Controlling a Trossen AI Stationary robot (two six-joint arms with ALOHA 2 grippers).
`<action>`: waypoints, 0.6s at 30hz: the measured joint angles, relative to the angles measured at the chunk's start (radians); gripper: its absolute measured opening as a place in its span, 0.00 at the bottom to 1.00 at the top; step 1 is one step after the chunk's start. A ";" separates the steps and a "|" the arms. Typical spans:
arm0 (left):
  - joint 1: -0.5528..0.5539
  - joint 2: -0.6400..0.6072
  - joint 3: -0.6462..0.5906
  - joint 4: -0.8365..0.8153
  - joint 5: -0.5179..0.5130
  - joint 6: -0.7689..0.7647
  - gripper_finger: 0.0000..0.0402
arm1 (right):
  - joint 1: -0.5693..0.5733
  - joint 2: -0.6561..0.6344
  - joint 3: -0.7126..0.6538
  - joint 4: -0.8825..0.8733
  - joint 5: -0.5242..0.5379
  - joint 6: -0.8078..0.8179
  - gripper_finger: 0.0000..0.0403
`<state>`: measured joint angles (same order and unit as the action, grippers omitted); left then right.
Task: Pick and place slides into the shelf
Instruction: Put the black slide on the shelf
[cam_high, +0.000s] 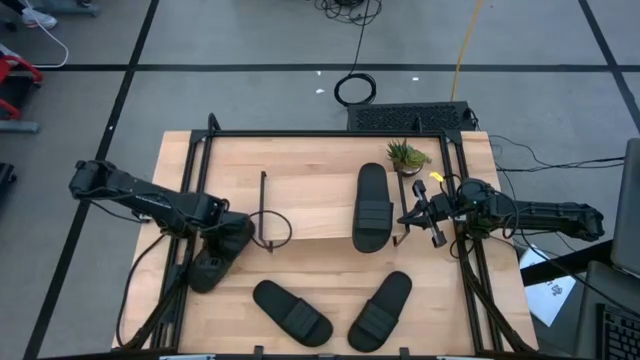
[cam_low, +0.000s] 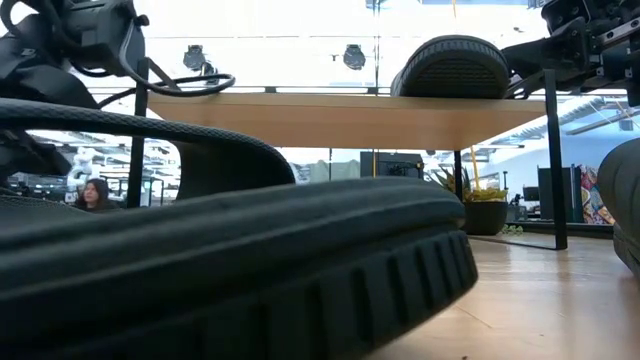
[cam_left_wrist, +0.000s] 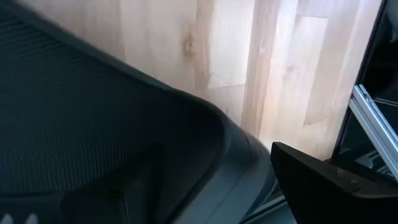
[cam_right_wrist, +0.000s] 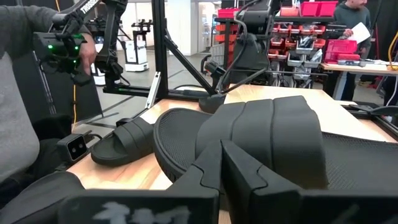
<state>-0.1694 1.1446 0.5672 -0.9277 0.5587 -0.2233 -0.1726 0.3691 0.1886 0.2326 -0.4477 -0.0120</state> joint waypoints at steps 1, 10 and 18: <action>-0.007 0.000 -0.004 0.008 0.001 -0.006 0.71 | 0.000 0.000 0.000 0.001 0.000 0.000 0.00; -0.057 0.000 -0.035 0.058 -0.001 -0.081 0.63 | 0.000 0.000 0.000 0.002 0.000 0.000 0.00; -0.073 0.000 -0.035 0.078 0.124 -0.112 0.15 | 0.000 0.000 0.000 0.003 0.000 0.000 0.00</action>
<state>-0.2419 1.1450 0.5320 -0.8494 0.6827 -0.3357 -0.1726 0.3690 0.1886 0.2352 -0.4473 -0.0120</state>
